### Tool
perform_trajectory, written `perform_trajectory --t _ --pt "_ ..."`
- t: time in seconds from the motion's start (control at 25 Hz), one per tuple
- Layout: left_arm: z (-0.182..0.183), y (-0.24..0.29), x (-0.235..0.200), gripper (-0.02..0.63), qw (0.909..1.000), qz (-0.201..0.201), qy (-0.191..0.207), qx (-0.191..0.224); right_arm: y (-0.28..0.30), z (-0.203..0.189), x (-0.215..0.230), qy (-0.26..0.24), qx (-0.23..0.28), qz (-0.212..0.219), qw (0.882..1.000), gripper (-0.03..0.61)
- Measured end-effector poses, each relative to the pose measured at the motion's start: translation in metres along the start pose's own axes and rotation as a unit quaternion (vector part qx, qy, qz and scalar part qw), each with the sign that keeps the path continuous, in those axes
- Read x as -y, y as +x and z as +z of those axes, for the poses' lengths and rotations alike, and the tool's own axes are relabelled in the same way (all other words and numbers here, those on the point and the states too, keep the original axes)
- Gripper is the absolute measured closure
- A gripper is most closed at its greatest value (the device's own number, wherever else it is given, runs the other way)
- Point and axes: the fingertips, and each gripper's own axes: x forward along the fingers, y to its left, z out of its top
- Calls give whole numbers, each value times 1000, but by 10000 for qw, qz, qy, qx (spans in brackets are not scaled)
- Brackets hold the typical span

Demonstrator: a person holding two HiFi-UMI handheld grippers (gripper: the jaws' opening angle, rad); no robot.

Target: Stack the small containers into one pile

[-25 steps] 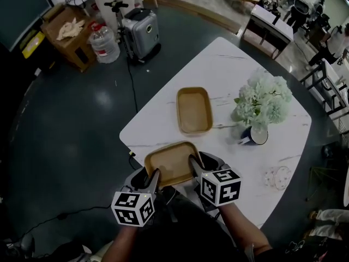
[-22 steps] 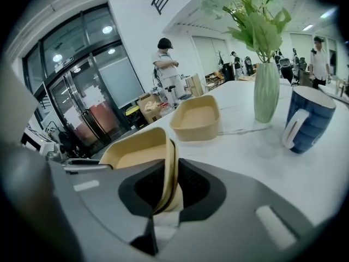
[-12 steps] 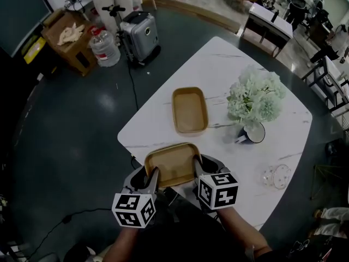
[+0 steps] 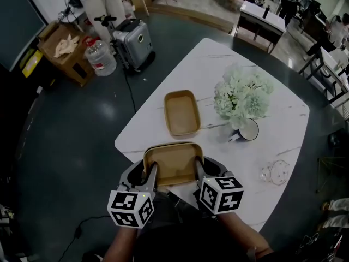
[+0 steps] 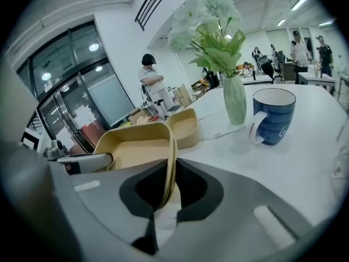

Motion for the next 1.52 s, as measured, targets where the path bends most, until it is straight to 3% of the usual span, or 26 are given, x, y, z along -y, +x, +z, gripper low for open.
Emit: perform_trajectory --t 0.44,0.92,1.28,1.52 --pt "52 35 0 548 9937 -699 864 -152 -6 18 7 874 460 -553 9936 555" --pt "107 77 -15 557 9718 -1691 1613 -313 11 49 -4 1751 1057 -1315 9700 554" --pt "138 112 -12 569 9502 -2242 2116 -451 28 60 -3 2429 1354 -1560 9478 549" --pt "151 137 -9 577 9410 -2411 2313 -547 40 67 2 2858 1468 -1603 9333 543"
